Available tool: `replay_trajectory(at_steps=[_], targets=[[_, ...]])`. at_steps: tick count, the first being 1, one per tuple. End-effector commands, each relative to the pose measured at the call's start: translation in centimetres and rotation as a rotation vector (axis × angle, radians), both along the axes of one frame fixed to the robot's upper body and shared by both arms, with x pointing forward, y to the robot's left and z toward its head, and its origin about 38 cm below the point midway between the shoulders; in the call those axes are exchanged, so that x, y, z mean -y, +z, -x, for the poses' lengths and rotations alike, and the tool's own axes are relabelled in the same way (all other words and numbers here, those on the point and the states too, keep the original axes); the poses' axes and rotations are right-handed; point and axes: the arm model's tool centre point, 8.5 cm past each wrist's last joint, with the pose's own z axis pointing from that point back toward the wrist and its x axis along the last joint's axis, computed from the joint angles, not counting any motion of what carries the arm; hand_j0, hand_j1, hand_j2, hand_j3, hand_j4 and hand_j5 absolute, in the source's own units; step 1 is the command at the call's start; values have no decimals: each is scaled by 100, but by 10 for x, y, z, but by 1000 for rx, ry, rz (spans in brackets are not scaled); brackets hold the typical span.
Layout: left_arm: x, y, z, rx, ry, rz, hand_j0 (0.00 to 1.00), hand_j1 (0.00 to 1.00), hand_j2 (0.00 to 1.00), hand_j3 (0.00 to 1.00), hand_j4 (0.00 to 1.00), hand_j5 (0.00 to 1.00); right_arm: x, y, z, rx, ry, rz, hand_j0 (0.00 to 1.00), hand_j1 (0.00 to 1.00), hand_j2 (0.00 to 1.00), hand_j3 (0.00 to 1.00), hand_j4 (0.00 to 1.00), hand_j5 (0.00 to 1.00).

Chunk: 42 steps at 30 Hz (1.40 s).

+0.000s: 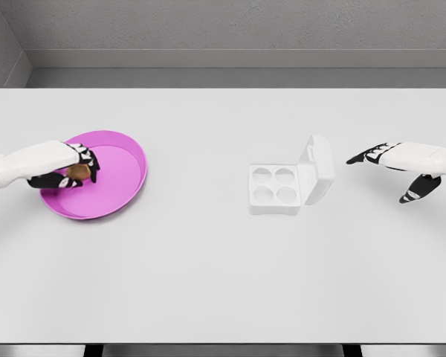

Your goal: Pack egg into the box and close the box lid

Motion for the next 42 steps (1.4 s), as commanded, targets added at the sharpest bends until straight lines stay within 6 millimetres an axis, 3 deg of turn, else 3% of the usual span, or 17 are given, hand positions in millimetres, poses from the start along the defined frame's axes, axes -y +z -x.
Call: replay_trajectory(at_steps=[1, 12, 27, 37, 42], targets=[[12, 8, 1, 20, -31, 23, 39, 39, 39, 39, 39, 39, 1, 1, 0, 0, -3, -4, 100, 100, 100, 100, 100, 100], [44, 18, 3, 54, -105, 86, 39, 39, 39, 39, 39, 39, 12, 4, -1, 0, -27, 13, 100, 100, 100, 100, 100, 100], [83, 25, 6, 71, -180, 216, 38, 38, 38, 38, 38, 38, 12, 7, 0, 6, -24, 15, 100, 100, 100, 100, 100, 100], [113, 23, 5, 68, -215, 322, 37, 37, 37, 37, 37, 37, 11, 11, -3, 17, -27, 12, 100, 100, 100, 100, 100, 100], [138, 18, 5, 49, -255, 372, 36, 36, 36, 36, 36, 36, 10, 11, -3, 18, -26, 11, 100, 100, 100, 100, 100, 100]])
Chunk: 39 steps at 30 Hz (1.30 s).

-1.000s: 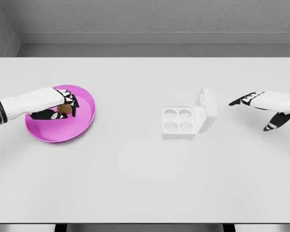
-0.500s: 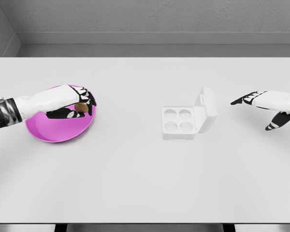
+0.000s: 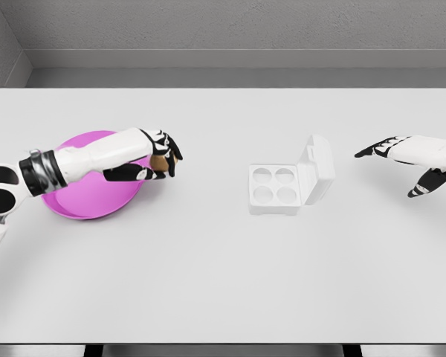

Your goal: Pack egg into the box and close the box lid

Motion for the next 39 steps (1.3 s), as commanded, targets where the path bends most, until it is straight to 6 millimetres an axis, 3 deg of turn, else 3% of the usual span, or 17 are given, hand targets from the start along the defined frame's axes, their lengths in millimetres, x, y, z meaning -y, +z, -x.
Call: replay_trajectory(at_steps=[1, 32, 39], targets=[[13, -3, 1, -14, -18, 34, 36, 36, 36, 36, 36, 36, 0, 0, 0, 0, -3, -4, 100, 100, 100, 100, 100, 100], [80, -1, 1, -6, -127, 121, 32, 32, 32, 32, 32, 32, -2, -1, -1, -1, -3, -9, 100, 100, 100, 100, 100, 100], [103, -4, 6, -18, -170, 151, 31, 31, 31, 31, 31, 31, -3, -1, -1, -1, -2, -11, 100, 100, 100, 100, 100, 100]])
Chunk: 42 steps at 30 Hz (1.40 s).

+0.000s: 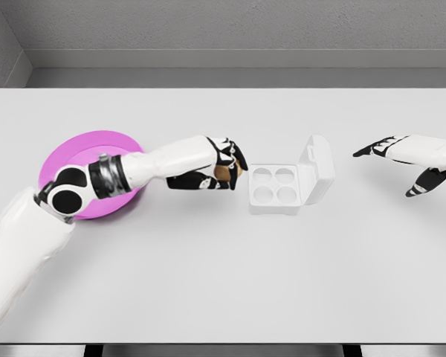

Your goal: Pack egg into the box and close the box lid

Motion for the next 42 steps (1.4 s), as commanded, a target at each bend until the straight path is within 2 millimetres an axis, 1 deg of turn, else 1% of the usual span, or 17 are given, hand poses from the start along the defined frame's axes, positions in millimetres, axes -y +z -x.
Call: replay_trajectory(at_steps=[1, 5, 6, 7, 11, 13, 16, 17, 20, 22, 23, 24, 26, 27, 32, 40, 42], targets=[[9, 1, 1, -6, -11, 23, 30, 30, 30, 30, 30, 30, 0, 1, 0, 0, -1, -4, 100, 100, 100, 100, 100, 100], [17, 1, 1, -11, -19, 42, 29, 29, 29, 29, 29, 29, 1, 1, 0, 0, -2, -3, 100, 100, 100, 100, 100, 100], [24, 0, 2, -17, -27, 53, 29, 29, 29, 29, 29, 29, 0, 1, 0, 0, -1, -4, 100, 100, 100, 100, 100, 100], [26, -5, 0, -31, -25, 56, 29, 29, 29, 29, 29, 29, 1, 1, 0, 0, -2, -3, 100, 100, 100, 100, 100, 100], [43, -11, -2, -65, -29, 91, 29, 29, 29, 29, 29, 29, 1, 1, 0, 0, -3, -3, 100, 100, 100, 100, 100, 100], [46, -13, -7, -77, -24, 95, 29, 29, 29, 29, 29, 29, 1, 1, 0, 0, -3, -3, 100, 100, 100, 100, 100, 100], [50, -22, -10, -110, -13, 103, 29, 29, 29, 29, 29, 29, 1, 1, 0, 1, -3, -3, 100, 100, 100, 100, 100, 100], [52, -28, -12, -130, -5, 104, 29, 29, 29, 29, 29, 29, 1, 1, 0, 0, -3, -3, 100, 100, 100, 100, 100, 100], [56, -32, -13, -145, -3, 109, 29, 29, 29, 29, 29, 29, 1, 1, 0, 0, -3, -3, 100, 100, 100, 100, 100, 100], [58, -41, -16, -177, 9, 108, 29, 29, 29, 29, 29, 29, 1, 1, 0, 0, -3, -3, 100, 100, 100, 100, 100, 100], [59, -40, -18, -173, 9, 108, 29, 29, 29, 29, 29, 29, 1, 1, 0, 0, -3, -3, 100, 100, 100, 100, 100, 100], [64, -40, -16, -175, -9, 100, 29, 29, 29, 29, 29, 29, 1, 1, 0, 0, -3, -3, 100, 100, 100, 100, 100, 100], [66, -44, -18, -188, -10, 87, 29, 29, 29, 29, 29, 29, 0, 0, 0, 0, -2, -4, 100, 100, 100, 100, 100, 100], [70, -43, -18, -190, -13, 99, 28, 28, 28, 28, 28, 28, 0, 0, 0, 0, -2, -4, 100, 100, 100, 100, 100, 100], [72, -41, -19, -189, -12, 107, 28, 28, 28, 28, 28, 28, 0, 0, 0, 0, -2, -4, 100, 100, 100, 100, 100, 100], [69, -43, -21, -194, -1, 105, 27, 27, 27, 27, 27, 27, 0, 0, 0, 0, -2, -4, 100, 100, 100, 100, 100, 100], [67, -48, -22, -207, 7, 96, 27, 27, 27, 27, 27, 27, 0, 0, 0, 0, -2, -4, 100, 100, 100, 100, 100, 100]])
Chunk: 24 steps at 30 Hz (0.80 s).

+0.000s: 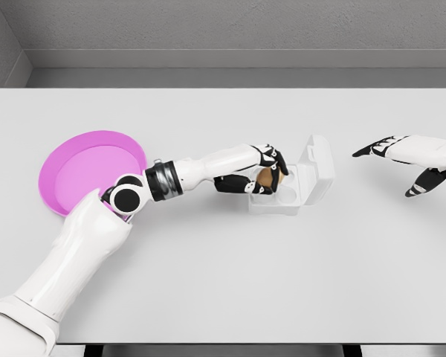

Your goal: Pack egg into the box and close the box lid

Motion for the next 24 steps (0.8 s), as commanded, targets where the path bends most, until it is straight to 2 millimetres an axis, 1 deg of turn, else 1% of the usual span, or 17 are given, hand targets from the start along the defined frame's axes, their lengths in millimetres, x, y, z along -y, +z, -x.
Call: replay_trajectory(at_steps=[1, 3, 7, 9, 15, 17, 20, 22, 24], targets=[[-2, -2, -1, -11, 8, 2, 27, 27, 27, 27, 27, 27, 0, 1, 0, 0, -3, -4, 100, 100, 100, 100, 100, 100], [-3, -4, -3, -16, 13, -5, 27, 27, 27, 27, 27, 27, 0, 1, 0, 0, -3, -4, 100, 100, 100, 100, 100, 100], [0, 0, -6, -7, 7, -8, 27, 27, 27, 27, 27, 27, 0, 1, 0, 1, -3, -4, 100, 100, 100, 100, 100, 100], [1, -1, -6, -13, 7, -9, 27, 27, 27, 27, 27, 27, 0, 1, 0, 0, -3, -4, 100, 100, 100, 100, 100, 100], [14, -7, -5, -37, -2, -1, 27, 27, 27, 27, 27, 27, 0, 0, 0, -1, -2, -3, 100, 100, 100, 100, 100, 100], [10, -10, -7, -55, 15, 12, 27, 27, 27, 27, 27, 27, 0, 0, 0, -1, -2, -3, 100, 100, 100, 100, 100, 100], [9, -6, -8, -73, 19, 56, 27, 27, 27, 27, 27, 27, 0, 0, 0, -1, -2, -3, 100, 100, 100, 100, 100, 100], [4, 0, -10, -109, 28, 137, 27, 27, 27, 27, 27, 27, 0, 0, 0, -1, -2, -3, 100, 100, 100, 100, 100, 100], [2, 2, -11, -120, 35, 160, 26, 26, 26, 26, 26, 26, 0, 0, 0, -1, -2, -3, 100, 100, 100, 100, 100, 100]])
